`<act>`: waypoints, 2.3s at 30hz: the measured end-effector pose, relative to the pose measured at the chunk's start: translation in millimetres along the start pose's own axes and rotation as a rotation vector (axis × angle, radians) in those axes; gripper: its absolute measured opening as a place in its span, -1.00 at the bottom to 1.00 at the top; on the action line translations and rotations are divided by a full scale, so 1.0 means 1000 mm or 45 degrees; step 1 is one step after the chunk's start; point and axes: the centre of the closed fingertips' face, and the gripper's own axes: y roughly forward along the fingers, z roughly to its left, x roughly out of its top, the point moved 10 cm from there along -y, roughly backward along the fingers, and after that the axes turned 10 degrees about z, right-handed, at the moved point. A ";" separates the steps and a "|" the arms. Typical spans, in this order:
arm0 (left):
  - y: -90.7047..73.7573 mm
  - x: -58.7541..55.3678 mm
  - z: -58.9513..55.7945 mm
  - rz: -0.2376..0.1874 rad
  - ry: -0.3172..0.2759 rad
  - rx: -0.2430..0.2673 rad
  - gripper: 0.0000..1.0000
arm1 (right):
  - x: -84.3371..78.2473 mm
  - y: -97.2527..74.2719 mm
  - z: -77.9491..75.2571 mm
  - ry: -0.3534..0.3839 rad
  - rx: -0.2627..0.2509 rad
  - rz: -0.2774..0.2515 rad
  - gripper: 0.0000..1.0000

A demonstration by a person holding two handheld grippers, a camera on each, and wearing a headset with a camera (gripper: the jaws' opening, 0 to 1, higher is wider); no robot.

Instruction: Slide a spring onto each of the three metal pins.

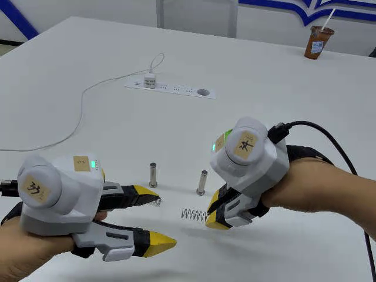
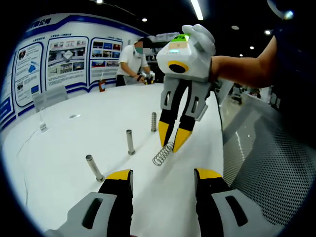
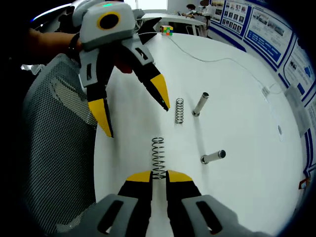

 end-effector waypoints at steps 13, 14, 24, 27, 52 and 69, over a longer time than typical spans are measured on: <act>0.009 0.006 -0.004 0.009 0.100 -0.049 -0.39 | 0.015 -0.011 0.013 -0.143 0.016 -0.032 -0.77; 0.010 0.006 -0.004 0.009 0.115 -0.053 -0.45 | 0.015 -0.012 0.014 -0.158 0.020 -0.029 -0.77; 0.014 0.009 -0.011 0.008 0.179 -0.087 -0.69 | 0.014 -0.013 0.018 -0.215 0.034 -0.016 -0.77; 0.015 0.009 -0.011 0.008 0.183 -0.089 -0.74 | 0.014 -0.015 0.021 -0.223 0.037 -0.016 -0.77; 0.014 0.011 -0.012 -0.017 0.211 -0.073 -0.77 | 0.037 -0.048 0.027 -0.209 -0.011 -0.241 -0.77; 0.013 0.012 -0.010 -0.069 0.192 -0.076 -0.79 | 0.037 -0.044 0.024 -0.173 -0.010 -0.221 -0.71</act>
